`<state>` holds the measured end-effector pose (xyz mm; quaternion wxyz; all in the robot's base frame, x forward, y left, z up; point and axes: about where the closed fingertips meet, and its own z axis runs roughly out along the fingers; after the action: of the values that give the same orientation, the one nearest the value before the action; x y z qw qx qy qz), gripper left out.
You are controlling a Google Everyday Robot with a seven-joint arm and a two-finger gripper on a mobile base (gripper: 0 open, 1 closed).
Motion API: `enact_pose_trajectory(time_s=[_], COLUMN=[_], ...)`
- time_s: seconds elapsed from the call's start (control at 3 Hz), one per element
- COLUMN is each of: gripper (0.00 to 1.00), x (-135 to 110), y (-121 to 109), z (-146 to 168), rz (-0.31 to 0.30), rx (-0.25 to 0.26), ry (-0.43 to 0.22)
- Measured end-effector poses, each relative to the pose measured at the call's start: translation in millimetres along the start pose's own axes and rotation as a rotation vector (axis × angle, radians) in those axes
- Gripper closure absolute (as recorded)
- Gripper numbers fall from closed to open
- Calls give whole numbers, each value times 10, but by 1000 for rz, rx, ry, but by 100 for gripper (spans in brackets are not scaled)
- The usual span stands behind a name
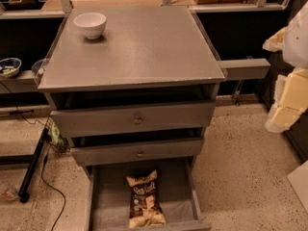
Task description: Pick brown chip bag from bottom drawer and place on counter
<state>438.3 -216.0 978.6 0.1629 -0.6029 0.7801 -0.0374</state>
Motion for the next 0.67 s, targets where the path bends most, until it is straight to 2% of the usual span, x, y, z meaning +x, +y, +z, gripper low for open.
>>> enact_pose_trajectory(time_s=[0.33,0.67], gripper=[0,0], x=[-3,-18], y=[-4,240], z=[-9,127], rz=[1,19], rx=[6,-6], ry=[-2,-13])
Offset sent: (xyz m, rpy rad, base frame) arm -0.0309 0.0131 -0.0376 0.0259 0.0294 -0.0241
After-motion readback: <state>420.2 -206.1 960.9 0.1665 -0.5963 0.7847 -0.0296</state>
